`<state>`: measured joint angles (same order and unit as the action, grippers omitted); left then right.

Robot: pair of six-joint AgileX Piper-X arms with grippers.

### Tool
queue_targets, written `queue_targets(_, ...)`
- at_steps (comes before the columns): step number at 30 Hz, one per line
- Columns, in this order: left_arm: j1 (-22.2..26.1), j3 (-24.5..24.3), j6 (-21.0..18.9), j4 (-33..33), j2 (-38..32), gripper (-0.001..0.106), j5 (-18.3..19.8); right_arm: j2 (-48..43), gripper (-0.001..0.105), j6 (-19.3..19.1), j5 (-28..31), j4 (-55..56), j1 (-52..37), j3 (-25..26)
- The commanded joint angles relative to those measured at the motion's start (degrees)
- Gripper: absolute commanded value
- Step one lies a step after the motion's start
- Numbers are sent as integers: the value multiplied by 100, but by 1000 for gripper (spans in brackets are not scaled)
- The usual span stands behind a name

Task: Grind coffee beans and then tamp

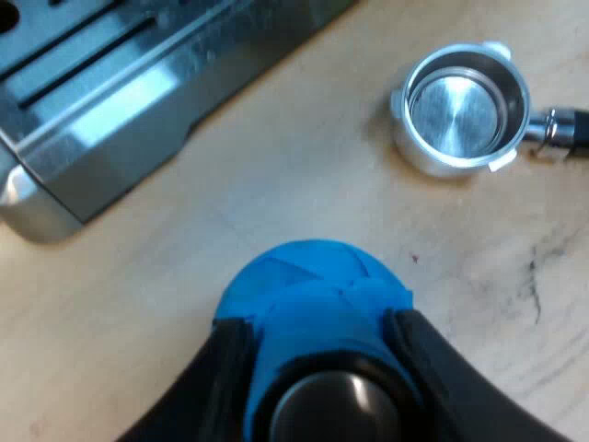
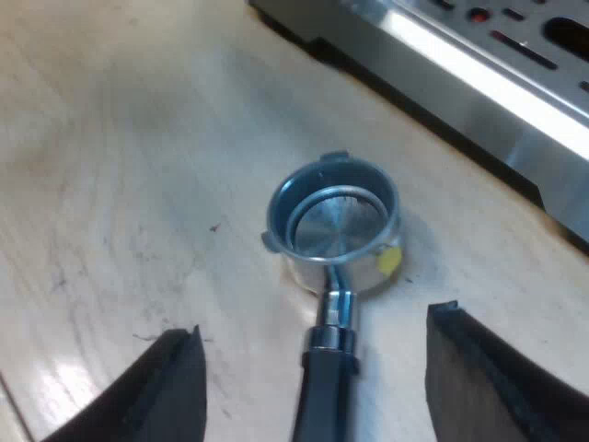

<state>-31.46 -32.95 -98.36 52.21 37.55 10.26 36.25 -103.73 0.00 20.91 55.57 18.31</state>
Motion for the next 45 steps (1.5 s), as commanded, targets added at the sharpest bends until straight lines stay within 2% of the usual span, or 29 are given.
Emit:
queue_targets(1, -18, -19, -22, 26, -44, 0, -8, -107, 54, -211, 0, 68, 7, 13)
queue_targets(7, -18, -19, -22, 26, -44, 0, 63, -200, 54, -322, 0, -258, 7, -373)
queue_targets(12, -18, -19, -22, 26, -44, 0, 119, -232, 54, -281, 0, -1278, 7, -723)
queue_targets(18, -18, -19, -12, 26, -44, 0, 210, -232, 54, -281, 279, -1665, 7, -956)
queue_targets(24, -18, -19, 74, 26, -44, 0, 237, -232, 54, -47, 279, -2404, 7, -1283)
queue_targets(31, -18, -19, 104, -38, 210, 0, 239, -232, 54, -56, 279, -2500, 7, -1334)
queue_targets(38, -18, -34, 137, -270, 558, 0, 466, -232, 54, -56, 279, -2500, 7, -1334)
queue_targets(45, -266, -286, 197, -280, 719, 0, 466, -232, 54, -56, 279, -2500, 7, -1334)
